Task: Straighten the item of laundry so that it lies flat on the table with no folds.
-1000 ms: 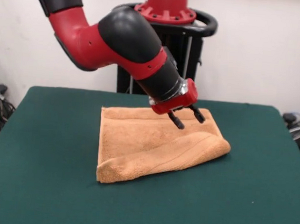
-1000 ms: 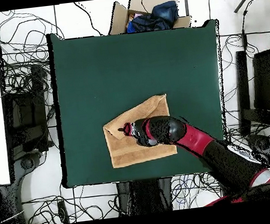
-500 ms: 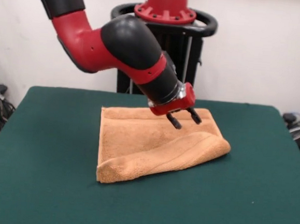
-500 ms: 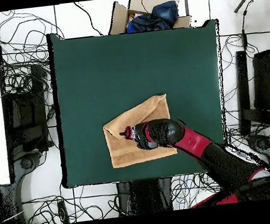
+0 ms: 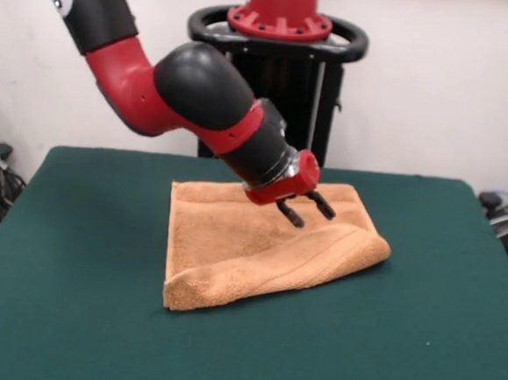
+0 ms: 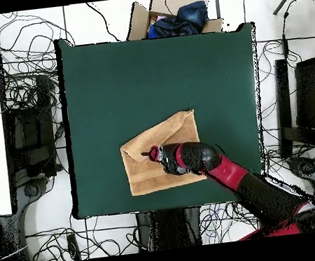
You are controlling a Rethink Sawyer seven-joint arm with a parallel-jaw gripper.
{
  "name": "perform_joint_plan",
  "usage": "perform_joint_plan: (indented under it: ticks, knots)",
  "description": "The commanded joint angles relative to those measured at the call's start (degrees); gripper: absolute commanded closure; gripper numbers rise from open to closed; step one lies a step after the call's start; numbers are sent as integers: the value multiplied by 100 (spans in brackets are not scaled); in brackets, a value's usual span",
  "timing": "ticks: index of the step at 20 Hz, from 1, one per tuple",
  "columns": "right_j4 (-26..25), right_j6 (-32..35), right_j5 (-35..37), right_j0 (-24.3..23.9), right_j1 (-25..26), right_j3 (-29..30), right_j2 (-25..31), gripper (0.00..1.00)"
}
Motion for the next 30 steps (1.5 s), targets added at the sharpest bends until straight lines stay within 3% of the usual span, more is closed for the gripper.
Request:
perform_joint_plan:
  ticks: [1,7,13,25,30]
  knots:
    - [-68,189,-551,-320,753,-376,745,0]
    - [-123,136,-622,-588,1058,-363,1148,0]
    - [-203,222,-620,-589,1153,-433,1199,0]
    - [-151,713,-292,419,158,-737,63,0]
    - [-99,658,-308,445,110,-706,22,0]
